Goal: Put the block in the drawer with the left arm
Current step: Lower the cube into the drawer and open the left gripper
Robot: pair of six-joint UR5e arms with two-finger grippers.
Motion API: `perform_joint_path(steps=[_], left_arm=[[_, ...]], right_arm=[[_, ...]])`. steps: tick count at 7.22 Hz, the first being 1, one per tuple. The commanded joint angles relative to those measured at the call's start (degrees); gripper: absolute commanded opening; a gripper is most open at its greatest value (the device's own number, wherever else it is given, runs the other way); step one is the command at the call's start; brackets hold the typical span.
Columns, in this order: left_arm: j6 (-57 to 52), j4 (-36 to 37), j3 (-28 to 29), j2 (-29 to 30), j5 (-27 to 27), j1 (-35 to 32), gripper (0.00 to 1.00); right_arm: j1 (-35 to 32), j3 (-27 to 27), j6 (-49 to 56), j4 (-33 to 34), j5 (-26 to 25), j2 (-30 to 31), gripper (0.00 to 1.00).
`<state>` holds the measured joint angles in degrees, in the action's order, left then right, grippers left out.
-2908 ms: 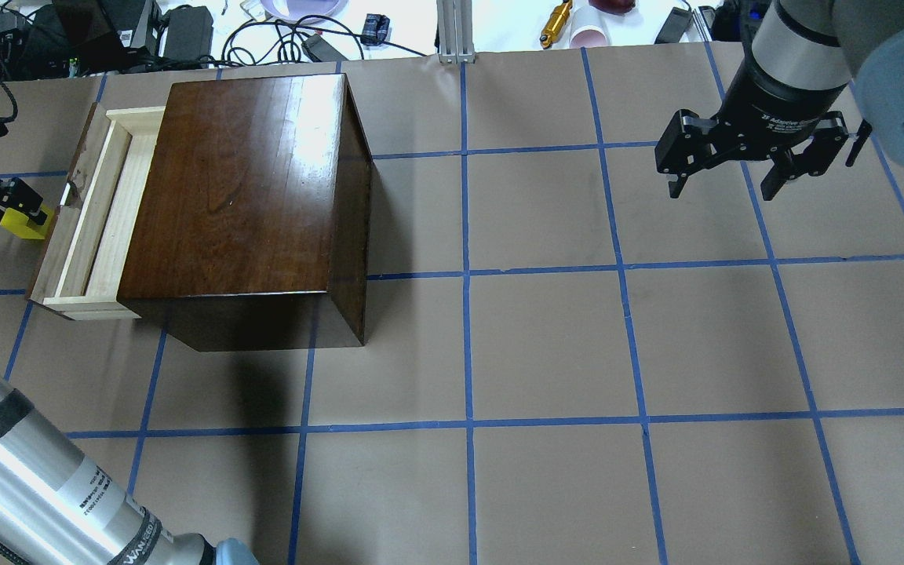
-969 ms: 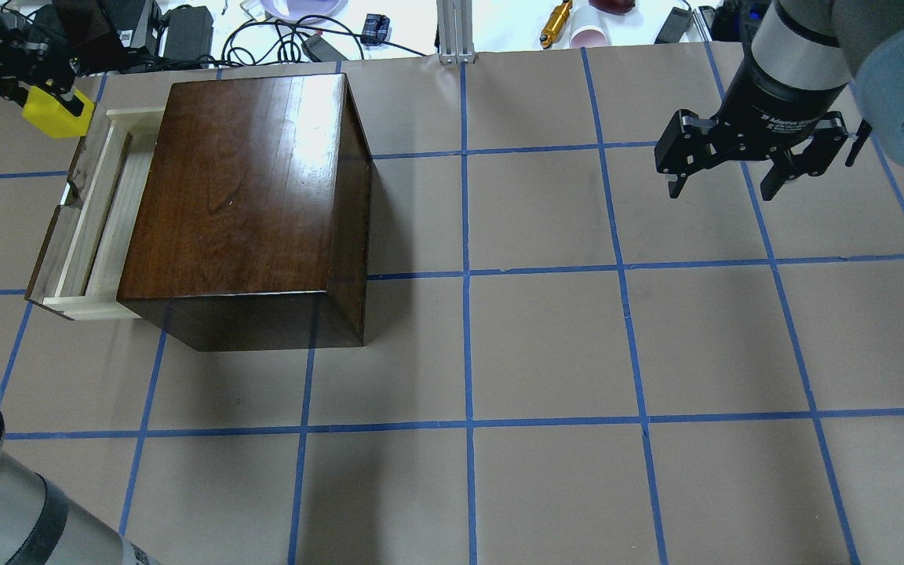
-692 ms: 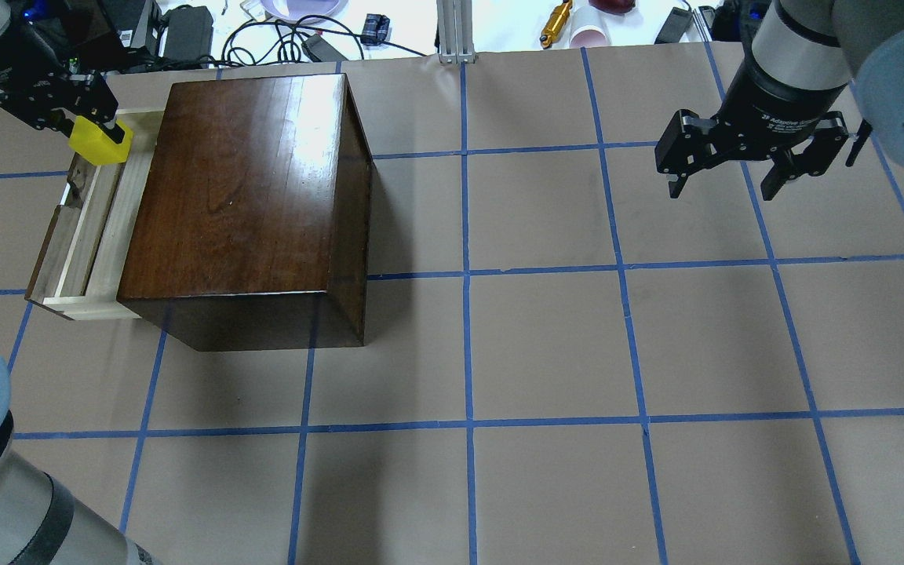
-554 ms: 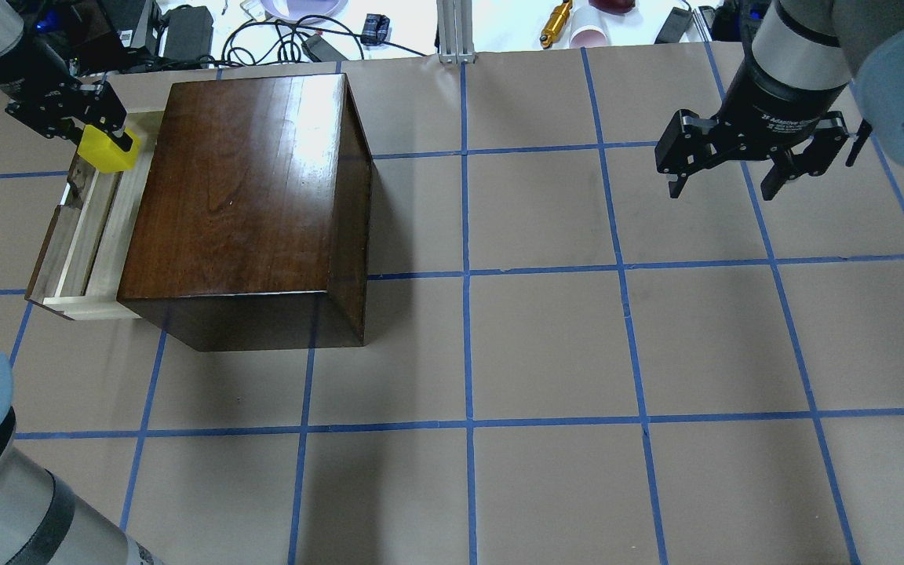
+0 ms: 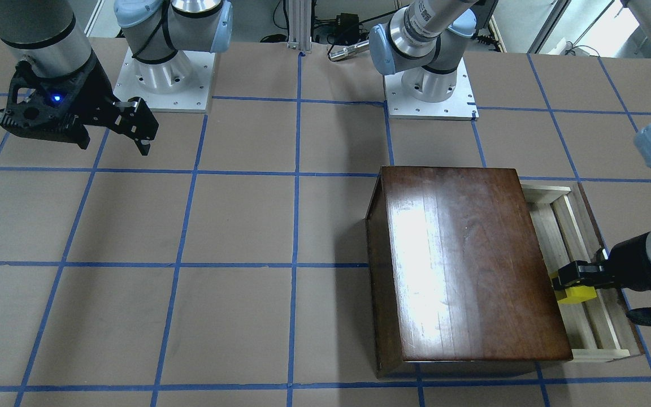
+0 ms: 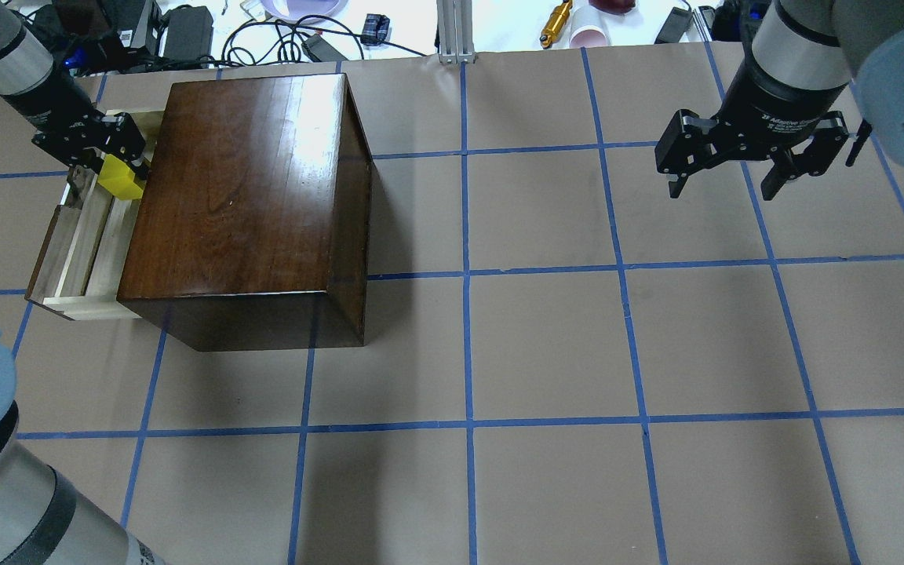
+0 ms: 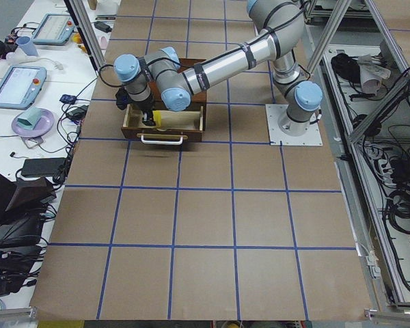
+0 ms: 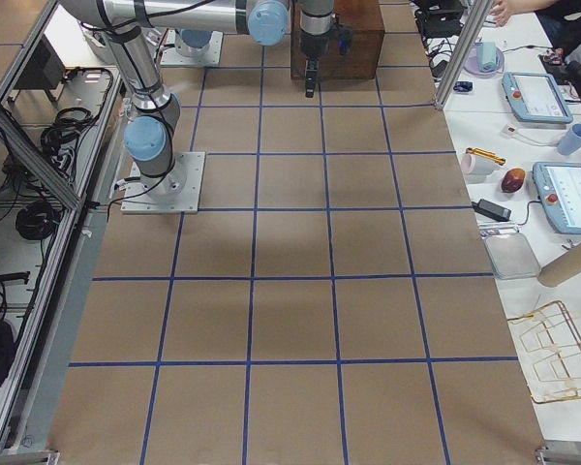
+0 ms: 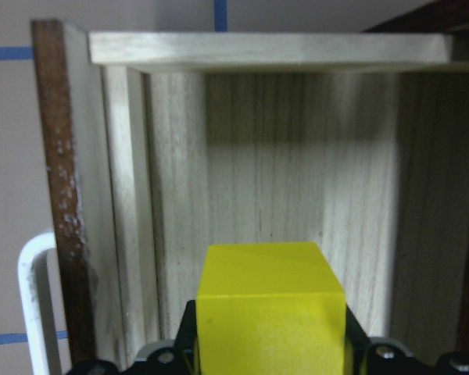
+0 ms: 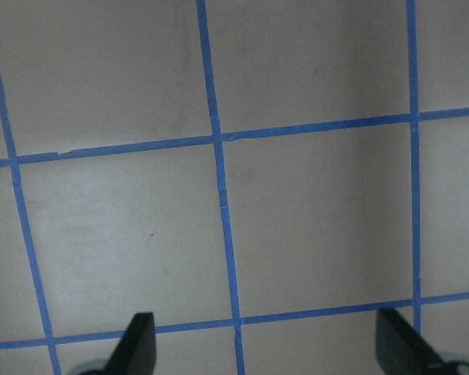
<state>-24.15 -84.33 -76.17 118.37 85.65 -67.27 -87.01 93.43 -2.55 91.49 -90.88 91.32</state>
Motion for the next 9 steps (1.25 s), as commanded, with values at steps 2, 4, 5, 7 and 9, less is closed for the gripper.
perform_joint_path(steps=[2, 4, 5, 7, 9], left_arm=[[0.15, -0.22, -0.74, -0.16, 0.22, 0.04, 1.00], [0.33, -1.01, -0.21, -2.17, 0.22, 0.04, 1.00], [0.59, -3.71, 1.18, -3.66, 0.31, -0.05, 1.00], [8.81, -11.53, 4.88, -7.61, 0.22, -1.27, 1.00], [12.62, -11.90, 4.54, -12.09, 0.31, -6.26, 1.00]], right_arm=[[0.00, 0.00, 0.00, 0.00, 0.00, 0.00, 1.00], [0.00, 0.00, 0.00, 0.00, 0.00, 0.00, 1.00], [0.00, 0.09, 0.00, 0.00, 0.00, 0.00, 1.00], [0.00, 0.00, 0.00, 0.00, 0.00, 0.00, 1.00], [0.00, 0.00, 0.00, 0.00, 0.00, 0.00, 1.00]])
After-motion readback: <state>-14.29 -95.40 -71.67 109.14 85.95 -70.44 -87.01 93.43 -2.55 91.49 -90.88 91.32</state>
